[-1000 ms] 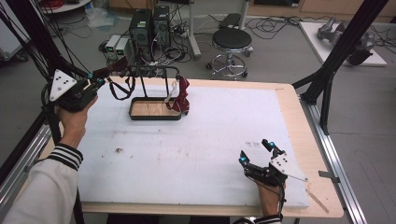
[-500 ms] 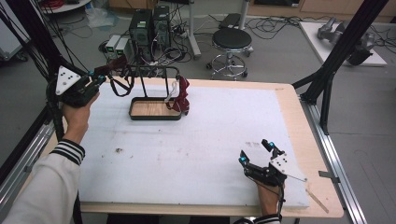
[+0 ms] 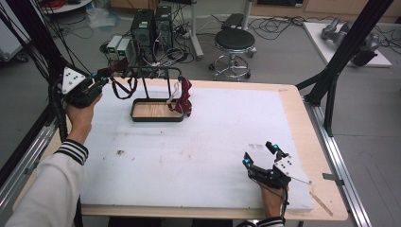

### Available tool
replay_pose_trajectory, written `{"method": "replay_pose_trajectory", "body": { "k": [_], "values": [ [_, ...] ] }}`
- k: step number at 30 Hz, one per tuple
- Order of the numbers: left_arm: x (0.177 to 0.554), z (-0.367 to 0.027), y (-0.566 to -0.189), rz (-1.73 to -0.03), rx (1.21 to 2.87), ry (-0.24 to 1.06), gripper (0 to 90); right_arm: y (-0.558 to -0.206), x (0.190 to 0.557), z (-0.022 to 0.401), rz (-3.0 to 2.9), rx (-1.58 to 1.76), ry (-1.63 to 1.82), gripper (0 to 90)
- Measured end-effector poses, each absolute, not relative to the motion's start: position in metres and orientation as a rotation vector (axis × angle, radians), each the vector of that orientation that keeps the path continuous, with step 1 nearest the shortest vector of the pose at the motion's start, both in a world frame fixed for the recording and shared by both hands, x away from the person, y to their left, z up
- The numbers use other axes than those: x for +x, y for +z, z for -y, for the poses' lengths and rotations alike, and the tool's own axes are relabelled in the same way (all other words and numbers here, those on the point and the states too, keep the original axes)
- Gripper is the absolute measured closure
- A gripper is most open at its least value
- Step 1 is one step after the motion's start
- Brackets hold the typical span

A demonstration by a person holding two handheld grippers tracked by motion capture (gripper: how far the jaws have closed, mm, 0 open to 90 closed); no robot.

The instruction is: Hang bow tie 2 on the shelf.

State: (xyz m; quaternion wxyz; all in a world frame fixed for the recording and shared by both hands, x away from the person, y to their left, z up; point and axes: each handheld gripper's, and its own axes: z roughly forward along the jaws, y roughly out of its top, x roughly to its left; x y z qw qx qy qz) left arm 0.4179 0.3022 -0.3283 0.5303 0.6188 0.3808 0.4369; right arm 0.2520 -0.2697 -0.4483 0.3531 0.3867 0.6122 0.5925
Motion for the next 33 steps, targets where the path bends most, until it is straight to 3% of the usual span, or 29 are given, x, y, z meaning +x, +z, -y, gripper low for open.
{"method": "replay_pose_trajectory", "body": {
  "k": [33],
  "values": [
    [0.426, -0.291, -0.358, -0.985, 1.546, 0.974, 82.8, -0.451, 0.251, 0.268, -1.592, 1.0, 1.531, 10.6]
  ]
}}
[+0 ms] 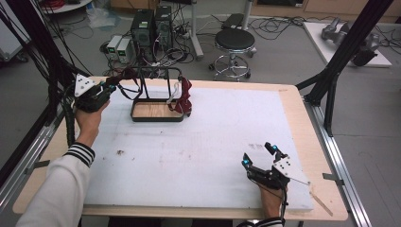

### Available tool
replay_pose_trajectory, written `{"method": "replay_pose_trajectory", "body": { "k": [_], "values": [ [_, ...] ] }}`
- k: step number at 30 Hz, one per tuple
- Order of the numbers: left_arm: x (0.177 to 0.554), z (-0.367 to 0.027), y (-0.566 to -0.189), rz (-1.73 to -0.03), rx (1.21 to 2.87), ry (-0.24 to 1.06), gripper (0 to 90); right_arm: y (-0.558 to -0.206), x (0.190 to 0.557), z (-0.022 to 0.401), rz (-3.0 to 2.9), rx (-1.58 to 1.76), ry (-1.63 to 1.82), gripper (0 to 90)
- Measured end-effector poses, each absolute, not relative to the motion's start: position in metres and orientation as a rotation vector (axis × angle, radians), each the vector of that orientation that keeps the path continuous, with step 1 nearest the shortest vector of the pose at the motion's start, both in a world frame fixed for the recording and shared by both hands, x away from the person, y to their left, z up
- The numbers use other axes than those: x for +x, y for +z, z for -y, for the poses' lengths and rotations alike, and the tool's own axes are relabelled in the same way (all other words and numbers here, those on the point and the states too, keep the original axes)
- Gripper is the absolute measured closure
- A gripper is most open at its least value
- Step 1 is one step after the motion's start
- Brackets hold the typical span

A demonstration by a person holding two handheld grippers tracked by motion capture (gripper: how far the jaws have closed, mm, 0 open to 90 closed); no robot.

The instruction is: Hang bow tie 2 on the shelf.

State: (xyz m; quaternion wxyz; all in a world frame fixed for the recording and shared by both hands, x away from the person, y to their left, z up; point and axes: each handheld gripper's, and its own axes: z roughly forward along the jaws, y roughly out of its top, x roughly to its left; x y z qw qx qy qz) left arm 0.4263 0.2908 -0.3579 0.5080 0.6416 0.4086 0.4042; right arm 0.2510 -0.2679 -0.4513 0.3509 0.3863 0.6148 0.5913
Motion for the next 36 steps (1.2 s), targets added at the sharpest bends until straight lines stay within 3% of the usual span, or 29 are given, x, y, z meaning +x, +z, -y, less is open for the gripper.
{"method": "replay_pose_trajectory", "body": {
  "k": [29, 33, 36],
  "values": [
    [0.428, -0.293, -0.381, -1.036, 1.601, 0.906, 81.0, -0.453, 0.25, 0.267, -1.597, 0.999, 1.527, 10.6],
    [0.428, -0.295, -0.381, -1.025, 1.596, 0.878, 74.9, -0.453, 0.25, 0.267, -1.599, 0.978, 1.524, 10.6],
    [0.427, -0.297, -0.379, -1.023, 1.584, 0.872, 63.0, -0.453, 0.25, 0.267, -1.599, 0.989, 1.532, 10.6]
  ]
}}
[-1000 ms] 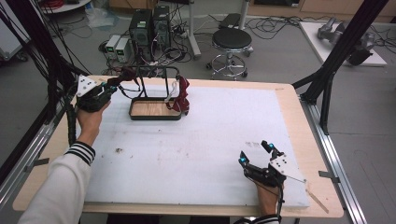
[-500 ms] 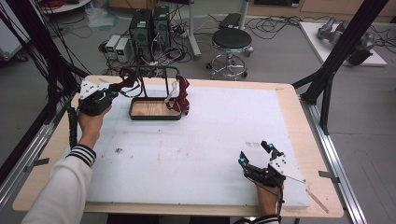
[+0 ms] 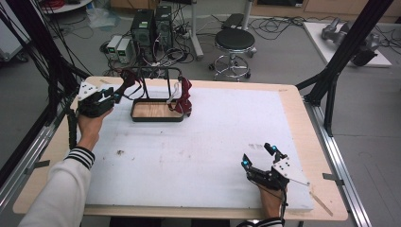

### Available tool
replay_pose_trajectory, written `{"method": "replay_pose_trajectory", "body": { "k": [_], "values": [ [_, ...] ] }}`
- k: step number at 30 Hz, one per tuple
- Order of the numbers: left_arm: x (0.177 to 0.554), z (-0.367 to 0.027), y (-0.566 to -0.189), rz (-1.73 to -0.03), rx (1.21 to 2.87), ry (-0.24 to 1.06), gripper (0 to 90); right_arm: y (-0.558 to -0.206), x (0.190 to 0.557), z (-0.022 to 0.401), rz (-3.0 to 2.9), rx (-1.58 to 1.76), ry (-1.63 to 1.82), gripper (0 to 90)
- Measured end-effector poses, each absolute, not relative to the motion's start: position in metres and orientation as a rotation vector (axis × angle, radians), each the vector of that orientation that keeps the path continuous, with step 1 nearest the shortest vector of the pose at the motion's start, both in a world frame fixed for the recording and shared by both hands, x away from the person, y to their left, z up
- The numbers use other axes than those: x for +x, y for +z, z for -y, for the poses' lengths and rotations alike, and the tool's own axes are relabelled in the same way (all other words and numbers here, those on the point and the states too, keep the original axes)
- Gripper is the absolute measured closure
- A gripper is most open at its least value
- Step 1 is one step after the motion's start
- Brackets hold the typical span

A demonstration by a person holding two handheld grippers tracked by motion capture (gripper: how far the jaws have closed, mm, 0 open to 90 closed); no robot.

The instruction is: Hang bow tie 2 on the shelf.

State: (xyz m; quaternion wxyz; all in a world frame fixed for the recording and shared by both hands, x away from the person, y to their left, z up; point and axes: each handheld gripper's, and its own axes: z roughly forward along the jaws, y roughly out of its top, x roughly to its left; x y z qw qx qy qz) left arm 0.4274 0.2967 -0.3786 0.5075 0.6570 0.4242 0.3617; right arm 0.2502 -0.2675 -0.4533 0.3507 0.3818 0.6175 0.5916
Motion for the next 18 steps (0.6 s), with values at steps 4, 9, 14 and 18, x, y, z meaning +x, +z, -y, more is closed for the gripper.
{"method": "replay_pose_trajectory", "body": {
  "k": [4, 9, 14, 18],
  "values": [
    [0.428, -0.297, -0.377, -1.025, 1.597, 0.827, 37.3, -0.453, 0.25, 0.268, -1.597, 0.985, 1.535, 10.6],
    [0.424, -0.298, -0.373, -0.995, 1.587, 0.796, 17.5, -0.453, 0.25, 0.268, -1.597, 0.98, 1.532, 10.6],
    [0.414, -0.3, -0.369, -0.934, 1.581, 0.775, 16.3, -0.453, 0.25, 0.268, -1.597, 0.983, 1.53, 10.6],
    [0.401, -0.3, -0.37, -0.888, 1.589, 0.746, 15.9, -0.454, 0.25, 0.268, -1.596, 0.979, 1.531, 10.6]
  ]
}}
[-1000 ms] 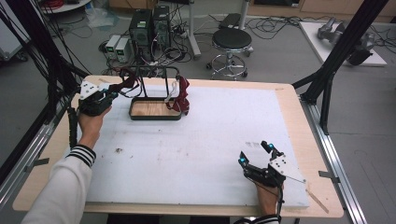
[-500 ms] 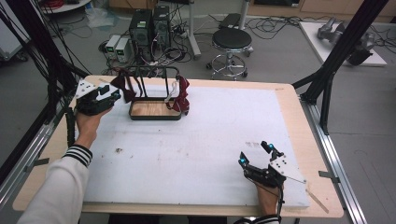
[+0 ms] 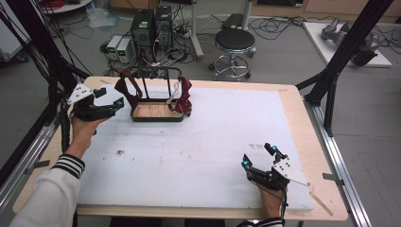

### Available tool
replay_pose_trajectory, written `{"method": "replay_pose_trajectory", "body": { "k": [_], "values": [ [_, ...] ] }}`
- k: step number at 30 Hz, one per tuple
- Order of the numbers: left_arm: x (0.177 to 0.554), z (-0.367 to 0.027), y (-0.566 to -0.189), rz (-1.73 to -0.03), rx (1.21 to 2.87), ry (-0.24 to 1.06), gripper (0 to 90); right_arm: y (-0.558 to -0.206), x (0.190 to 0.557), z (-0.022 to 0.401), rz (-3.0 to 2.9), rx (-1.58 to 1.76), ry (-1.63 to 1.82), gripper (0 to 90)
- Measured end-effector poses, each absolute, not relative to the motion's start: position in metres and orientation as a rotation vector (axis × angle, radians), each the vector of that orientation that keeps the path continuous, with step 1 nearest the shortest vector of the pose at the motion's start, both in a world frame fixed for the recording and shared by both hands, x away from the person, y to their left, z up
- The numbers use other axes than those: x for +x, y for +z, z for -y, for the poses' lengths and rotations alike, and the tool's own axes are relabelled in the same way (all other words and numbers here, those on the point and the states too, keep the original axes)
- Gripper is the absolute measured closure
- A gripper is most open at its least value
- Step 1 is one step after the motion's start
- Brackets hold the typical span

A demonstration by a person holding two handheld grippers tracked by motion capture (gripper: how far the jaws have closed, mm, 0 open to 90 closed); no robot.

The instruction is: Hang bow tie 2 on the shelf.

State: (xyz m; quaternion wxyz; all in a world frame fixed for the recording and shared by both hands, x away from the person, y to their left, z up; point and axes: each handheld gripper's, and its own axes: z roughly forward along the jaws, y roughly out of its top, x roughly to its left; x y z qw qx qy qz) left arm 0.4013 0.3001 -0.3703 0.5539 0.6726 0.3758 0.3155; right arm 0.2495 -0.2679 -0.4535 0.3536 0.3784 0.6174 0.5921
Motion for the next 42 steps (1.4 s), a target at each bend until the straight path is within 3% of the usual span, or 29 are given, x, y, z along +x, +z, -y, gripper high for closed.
{"method": "replay_pose_trajectory", "body": {
  "k": [14, 22, 42],
  "values": [
    [0.317, -0.302, -0.407, -0.754, 1.517, 0.726, 15.9, -0.454, 0.249, 0.267, -1.593, 0.984, 1.527, 10.6],
    [0.288, -0.312, -0.436, -0.757, 1.518, 0.734, 15.8, -0.454, 0.249, 0.267, -1.592, 0.97, 1.52, 10.6],
    [0.266, -0.314, -0.455, -0.73, 1.422, 0.76, 16.3, -0.454, 0.249, 0.267, -1.589, 0.974, 1.517, 10.6]
  ]
}}
